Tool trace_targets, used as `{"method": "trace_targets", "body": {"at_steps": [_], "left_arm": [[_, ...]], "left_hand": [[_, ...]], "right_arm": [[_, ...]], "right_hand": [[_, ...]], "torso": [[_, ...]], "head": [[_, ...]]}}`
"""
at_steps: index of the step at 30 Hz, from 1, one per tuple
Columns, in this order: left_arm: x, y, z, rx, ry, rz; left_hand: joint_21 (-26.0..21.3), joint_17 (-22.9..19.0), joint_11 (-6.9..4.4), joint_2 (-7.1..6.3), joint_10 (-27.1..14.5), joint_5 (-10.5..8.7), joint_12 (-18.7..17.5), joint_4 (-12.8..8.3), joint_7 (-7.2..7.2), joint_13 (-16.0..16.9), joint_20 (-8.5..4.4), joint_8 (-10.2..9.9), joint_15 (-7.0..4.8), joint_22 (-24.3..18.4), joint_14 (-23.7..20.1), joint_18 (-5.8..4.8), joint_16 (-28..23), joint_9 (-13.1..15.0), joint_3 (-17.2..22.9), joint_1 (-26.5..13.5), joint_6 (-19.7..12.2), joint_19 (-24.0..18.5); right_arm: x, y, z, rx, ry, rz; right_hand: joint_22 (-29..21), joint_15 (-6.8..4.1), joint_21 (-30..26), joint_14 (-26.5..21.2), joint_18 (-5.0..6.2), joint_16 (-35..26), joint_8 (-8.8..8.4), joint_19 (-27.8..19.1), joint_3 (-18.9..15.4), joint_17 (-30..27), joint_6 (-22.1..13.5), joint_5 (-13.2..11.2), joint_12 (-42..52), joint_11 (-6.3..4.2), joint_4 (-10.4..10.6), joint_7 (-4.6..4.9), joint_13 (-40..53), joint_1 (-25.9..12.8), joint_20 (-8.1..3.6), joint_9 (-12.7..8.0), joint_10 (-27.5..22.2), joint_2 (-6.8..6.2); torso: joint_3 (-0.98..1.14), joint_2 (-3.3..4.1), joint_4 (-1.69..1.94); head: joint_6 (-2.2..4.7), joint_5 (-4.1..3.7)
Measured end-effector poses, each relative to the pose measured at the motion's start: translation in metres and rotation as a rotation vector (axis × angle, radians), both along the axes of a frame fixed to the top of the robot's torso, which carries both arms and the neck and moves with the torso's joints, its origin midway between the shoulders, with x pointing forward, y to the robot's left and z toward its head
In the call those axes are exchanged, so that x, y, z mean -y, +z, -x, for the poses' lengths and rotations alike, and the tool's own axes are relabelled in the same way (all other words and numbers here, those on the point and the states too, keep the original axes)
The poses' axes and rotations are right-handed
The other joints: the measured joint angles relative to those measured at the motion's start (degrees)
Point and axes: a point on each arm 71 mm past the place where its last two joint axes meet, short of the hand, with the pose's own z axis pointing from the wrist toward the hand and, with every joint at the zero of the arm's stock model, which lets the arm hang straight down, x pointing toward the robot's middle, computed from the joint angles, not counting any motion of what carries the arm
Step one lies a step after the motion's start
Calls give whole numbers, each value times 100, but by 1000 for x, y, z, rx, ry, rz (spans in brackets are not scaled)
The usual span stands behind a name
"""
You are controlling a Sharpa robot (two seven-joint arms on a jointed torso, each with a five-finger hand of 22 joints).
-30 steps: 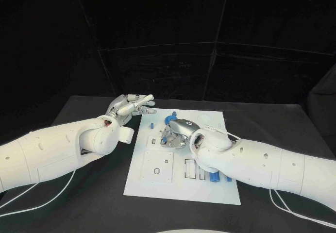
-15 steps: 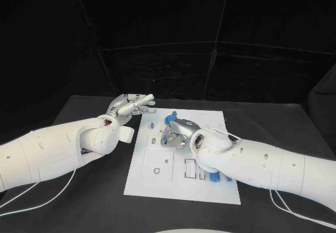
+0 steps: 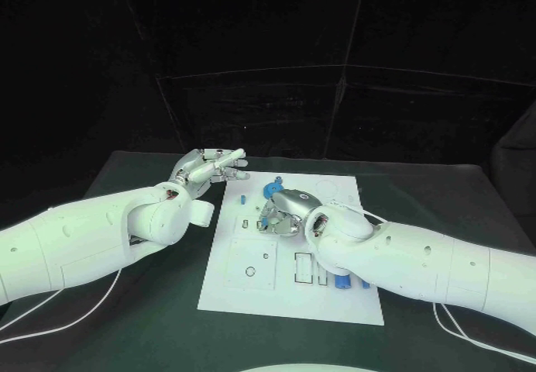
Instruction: Assemble the parts on the task board
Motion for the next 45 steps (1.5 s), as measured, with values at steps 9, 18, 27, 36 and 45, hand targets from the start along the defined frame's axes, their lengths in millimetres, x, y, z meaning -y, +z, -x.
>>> {"method": "trace_targets", "body": {"at_steps": [9,18,27,36,45], "left_arm": [[0,0,0,0,0,0],[0,0,0,0,0,0],[0,0,-1,-1,1,0],[0,-1,-1,-2,2,-1],[0,-1,-1,-3,1,-1]], "left_hand": [[0,1,0,0,0,0,0,-2,0,0,0,0,0,0,0,0,0,0,-2,0,0,0],[0,7,0,0,0,0,0,-17,0,0,0,0,0,1,0,0,-21,0,-17,0,0,0],[-25,12,0,0,0,0,-21,-17,0,0,0,-23,0,-4,0,0,-22,0,-17,0,0,0],[-25,12,0,0,0,0,-21,-17,0,0,0,-23,0,-4,0,0,-22,0,-16,0,0,0],[-25,11,0,0,0,0,-21,-16,0,0,0,-23,0,-3,0,0,-22,0,-16,0,0,0]], "right_arm": [[1,0,0,1,0,7],[1,0,0,2,-3,13],[2,-1,0,0,-9,17],[2,-1,0,1,-15,17],[4,-2,0,8,-31,10]], "right_hand": [[0,0,0,0,0,0,-5,0,0,-1,3,-7,-62,20,0,3,-4,-67,0,1,-20,-67],[0,15,0,-16,0,0,-108,0,-23,-1,49,-7,-128,74,24,-46,4,-140,0,-22,-74,-200],[0,63,0,-22,0,0,-218,0,-38,-2,-165,22,-257,142,39,43,4,-230,42,-40,-184,-291],[0,103,0,-21,1,0,-236,20,-87,-2,-213,23,-315,163,88,54,3,-302,62,-21,-245,-437],[0,103,0,-21,1,0,-281,-2,-278,-3,-302,-159,-423,192,197,71,3,-444,84,-21,-317,-579]], "torso": [[-2,0,1],[-2,3,-3],[-2,2,-2],[-1,1,-2],[-2,1,1]], "head": [[-16,3],[-33,6],[-37,4],[-36,3],[-42,1]]}}
